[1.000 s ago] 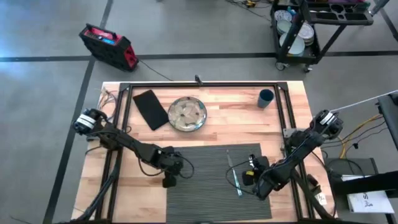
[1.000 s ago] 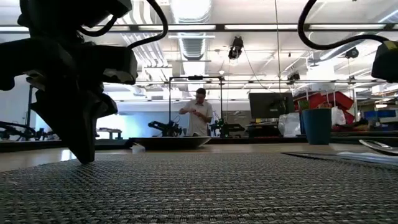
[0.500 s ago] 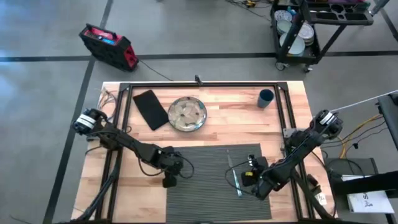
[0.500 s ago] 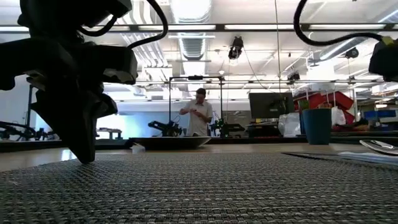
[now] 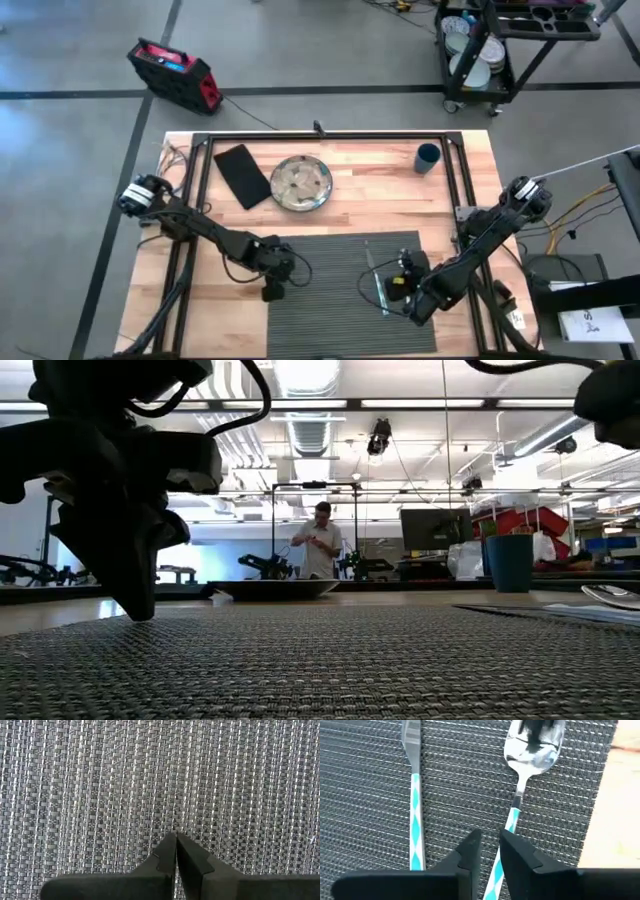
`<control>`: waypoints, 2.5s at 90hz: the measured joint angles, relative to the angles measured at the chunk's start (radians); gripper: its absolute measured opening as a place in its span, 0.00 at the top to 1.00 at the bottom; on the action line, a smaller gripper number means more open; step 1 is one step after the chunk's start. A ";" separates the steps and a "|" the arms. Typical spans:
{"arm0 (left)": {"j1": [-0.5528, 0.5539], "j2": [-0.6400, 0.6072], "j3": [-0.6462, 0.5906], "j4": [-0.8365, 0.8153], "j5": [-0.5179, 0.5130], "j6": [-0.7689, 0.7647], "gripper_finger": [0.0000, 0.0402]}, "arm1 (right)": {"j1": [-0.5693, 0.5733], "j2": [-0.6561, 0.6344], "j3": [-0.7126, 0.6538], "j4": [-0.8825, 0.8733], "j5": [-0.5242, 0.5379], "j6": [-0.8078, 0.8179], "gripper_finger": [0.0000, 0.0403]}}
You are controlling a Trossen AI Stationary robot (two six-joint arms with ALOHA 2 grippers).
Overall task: Set table place
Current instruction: Adjust the blue knife on the gray mat
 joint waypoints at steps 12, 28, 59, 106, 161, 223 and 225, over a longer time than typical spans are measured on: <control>0.000 0.000 0.000 0.008 0.000 0.001 1.00 | -0.006 0.000 0.002 0.030 0.025 -0.018 0.89; 0.000 0.000 0.000 0.017 0.000 0.001 1.00 | -0.029 0.005 0.002 0.093 0.076 -0.071 0.87; 0.000 0.000 0.000 0.029 0.000 0.001 1.00 | -0.097 0.082 0.013 0.238 0.093 -0.215 0.76; 0.001 0.000 0.000 0.035 -0.006 0.003 1.00 | -0.116 0.218 0.054 0.317 0.035 -0.280 0.70; 0.001 0.000 -0.002 0.042 -0.009 0.001 1.00 | -0.109 0.227 0.224 0.065 0.063 -0.273 0.99; 0.001 0.000 -0.005 0.043 -0.008 -0.006 1.00 | -0.026 0.230 0.193 0.003 0.048 0.080 1.00; 0.001 0.000 -0.005 0.043 -0.008 -0.006 1.00 | -0.026 0.230 0.191 0.002 0.048 0.080 1.00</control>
